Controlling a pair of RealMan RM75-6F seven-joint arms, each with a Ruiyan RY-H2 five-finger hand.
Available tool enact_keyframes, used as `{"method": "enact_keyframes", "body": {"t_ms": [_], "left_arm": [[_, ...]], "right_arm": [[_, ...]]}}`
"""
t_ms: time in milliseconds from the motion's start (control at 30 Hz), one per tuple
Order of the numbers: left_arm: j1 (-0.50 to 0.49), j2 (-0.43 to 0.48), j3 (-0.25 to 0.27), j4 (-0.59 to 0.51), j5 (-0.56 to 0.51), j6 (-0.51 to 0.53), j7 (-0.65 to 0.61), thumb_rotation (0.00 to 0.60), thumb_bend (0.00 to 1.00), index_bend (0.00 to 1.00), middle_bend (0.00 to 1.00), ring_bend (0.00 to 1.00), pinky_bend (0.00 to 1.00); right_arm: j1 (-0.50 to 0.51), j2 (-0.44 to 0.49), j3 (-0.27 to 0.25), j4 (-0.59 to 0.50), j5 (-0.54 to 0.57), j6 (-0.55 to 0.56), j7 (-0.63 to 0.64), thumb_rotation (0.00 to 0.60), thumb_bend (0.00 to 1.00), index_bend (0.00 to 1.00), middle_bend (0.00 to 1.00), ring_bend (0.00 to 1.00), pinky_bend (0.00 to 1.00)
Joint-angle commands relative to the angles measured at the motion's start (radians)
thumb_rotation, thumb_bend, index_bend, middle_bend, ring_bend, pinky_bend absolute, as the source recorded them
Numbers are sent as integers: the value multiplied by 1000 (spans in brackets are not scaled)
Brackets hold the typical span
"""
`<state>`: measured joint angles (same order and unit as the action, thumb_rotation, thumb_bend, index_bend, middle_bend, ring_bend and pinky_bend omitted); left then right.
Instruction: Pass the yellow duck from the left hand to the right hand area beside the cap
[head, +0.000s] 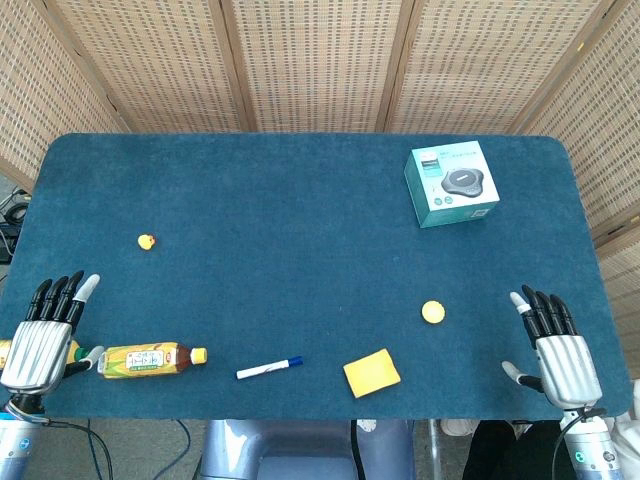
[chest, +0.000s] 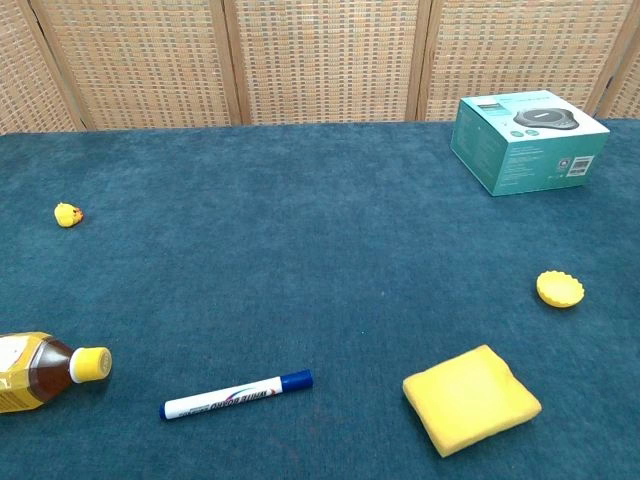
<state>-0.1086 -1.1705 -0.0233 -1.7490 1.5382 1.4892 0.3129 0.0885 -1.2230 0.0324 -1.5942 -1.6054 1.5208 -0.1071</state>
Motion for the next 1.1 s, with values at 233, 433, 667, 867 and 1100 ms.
{"method": "enact_keyframes", "body": {"t_ms": [233, 433, 667, 867, 1100], "left_arm": [[1, 2, -1, 0, -1, 3, -5, 600, 196, 0, 0, 0, 0], [-4, 1, 0, 3, -3, -10, -12, 600, 196, 0, 0, 0, 0], [-7, 1, -1, 5, -8, -16, -16, 600, 196, 0, 0, 0, 0], [-9, 4, -1, 1, -12, -20, -15, 600, 196, 0, 0, 0, 0], [-47, 10, -34, 14, -53, -73, -47, 600, 197, 0, 0, 0, 0]], "right_arm": [[0, -1, -2, 0, -2, -1, 0, 600, 0, 44, 0, 0, 0], [-1, -3, 1, -2, -2, 4, 0, 600, 0, 44, 0, 0, 0], [-1, -4, 2, -1, 2, 3, 0, 600, 0, 44, 0, 0, 0], [-3, -1, 3, 0, 2, 6, 10, 600, 0, 44, 0, 0, 0], [-2, 1, 4, -3, 11, -1, 13, 600, 0, 45, 0, 0, 0]]}}
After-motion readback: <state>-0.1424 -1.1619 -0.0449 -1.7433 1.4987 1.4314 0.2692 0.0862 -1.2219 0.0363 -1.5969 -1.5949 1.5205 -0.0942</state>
